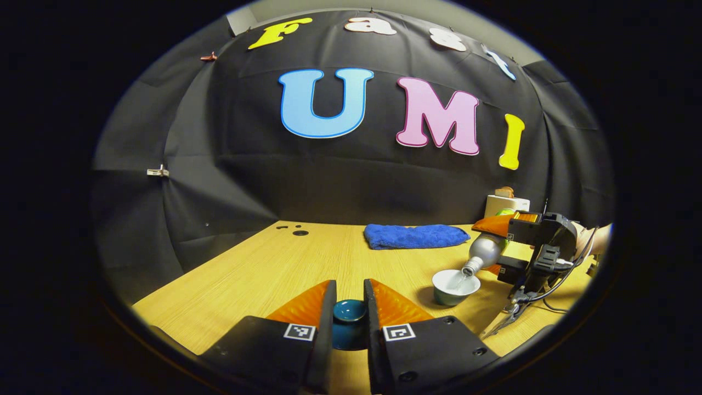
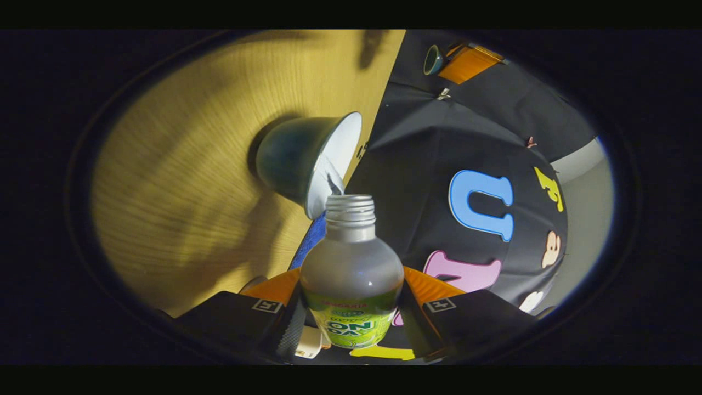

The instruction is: Open the teacup lid with one hand, grasp the water bottle and pour water into the teacup with the other hand; after pouring, place the water bottle on the coaster and then close the teacup lid.

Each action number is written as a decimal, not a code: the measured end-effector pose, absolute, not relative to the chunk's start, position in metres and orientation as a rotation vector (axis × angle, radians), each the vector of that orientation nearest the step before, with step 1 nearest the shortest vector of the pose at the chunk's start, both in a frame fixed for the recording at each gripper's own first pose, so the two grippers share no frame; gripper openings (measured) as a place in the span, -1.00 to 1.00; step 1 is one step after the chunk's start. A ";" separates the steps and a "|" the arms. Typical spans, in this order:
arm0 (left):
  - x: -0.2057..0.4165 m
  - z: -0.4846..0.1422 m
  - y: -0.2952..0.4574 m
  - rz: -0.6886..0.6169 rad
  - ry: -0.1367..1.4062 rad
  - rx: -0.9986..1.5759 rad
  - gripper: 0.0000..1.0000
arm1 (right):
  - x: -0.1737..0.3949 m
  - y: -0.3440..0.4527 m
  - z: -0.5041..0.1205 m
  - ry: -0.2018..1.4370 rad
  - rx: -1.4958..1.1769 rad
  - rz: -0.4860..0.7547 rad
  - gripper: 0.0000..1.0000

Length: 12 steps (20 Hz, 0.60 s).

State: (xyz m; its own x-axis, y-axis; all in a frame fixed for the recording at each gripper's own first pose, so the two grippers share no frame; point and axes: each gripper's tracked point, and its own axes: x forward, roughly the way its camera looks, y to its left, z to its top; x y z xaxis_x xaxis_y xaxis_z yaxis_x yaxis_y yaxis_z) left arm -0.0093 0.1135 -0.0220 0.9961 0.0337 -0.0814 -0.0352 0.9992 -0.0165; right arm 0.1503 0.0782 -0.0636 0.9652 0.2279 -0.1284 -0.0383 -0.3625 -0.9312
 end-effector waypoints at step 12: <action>-0.013 -0.021 0.116 0.037 0.077 -0.020 -0.39 | 0.148 0.085 -0.053 -0.206 -1.999 0.258 0.57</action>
State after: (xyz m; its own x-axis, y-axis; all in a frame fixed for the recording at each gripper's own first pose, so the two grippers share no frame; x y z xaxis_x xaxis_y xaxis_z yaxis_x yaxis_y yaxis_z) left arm -0.0131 0.1161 -0.0205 0.9964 0.0360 -0.0770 -0.0375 0.9991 -0.0183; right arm 0.1476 0.0845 -0.0533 0.9619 0.2586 -0.0893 0.0301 -0.4245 -0.9049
